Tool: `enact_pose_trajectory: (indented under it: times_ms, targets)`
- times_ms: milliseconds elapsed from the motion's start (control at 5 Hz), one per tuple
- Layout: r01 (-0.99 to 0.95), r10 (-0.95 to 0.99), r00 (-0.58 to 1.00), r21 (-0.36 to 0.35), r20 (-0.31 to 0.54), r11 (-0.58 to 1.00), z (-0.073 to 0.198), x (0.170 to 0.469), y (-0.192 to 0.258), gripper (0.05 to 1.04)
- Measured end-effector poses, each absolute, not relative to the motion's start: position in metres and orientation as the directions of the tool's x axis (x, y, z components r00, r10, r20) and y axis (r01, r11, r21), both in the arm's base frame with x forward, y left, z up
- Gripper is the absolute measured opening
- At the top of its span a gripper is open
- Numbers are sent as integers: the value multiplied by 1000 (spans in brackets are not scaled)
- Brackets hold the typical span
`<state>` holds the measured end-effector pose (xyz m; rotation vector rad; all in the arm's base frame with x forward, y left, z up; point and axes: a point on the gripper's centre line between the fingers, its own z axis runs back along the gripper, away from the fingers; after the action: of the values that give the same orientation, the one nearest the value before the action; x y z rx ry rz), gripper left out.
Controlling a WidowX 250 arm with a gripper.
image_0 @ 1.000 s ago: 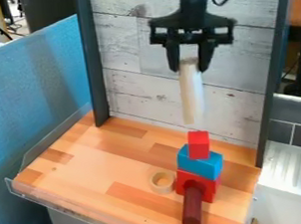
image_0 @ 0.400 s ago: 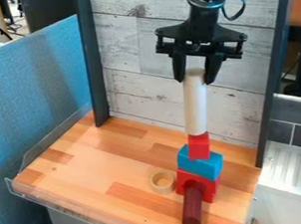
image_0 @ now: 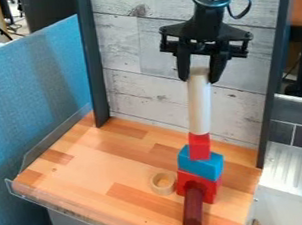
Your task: Put candle ontop of
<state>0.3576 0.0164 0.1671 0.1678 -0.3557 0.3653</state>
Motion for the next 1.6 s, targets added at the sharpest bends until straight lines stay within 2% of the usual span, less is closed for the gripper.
enact_pose_trajectory:
  times_ms: [1400,1600]
  targets:
    - [-378,313,867,103,387,920,152,356,14,526]
    - [-375,310,868,101,388,922,152,354,13,616]
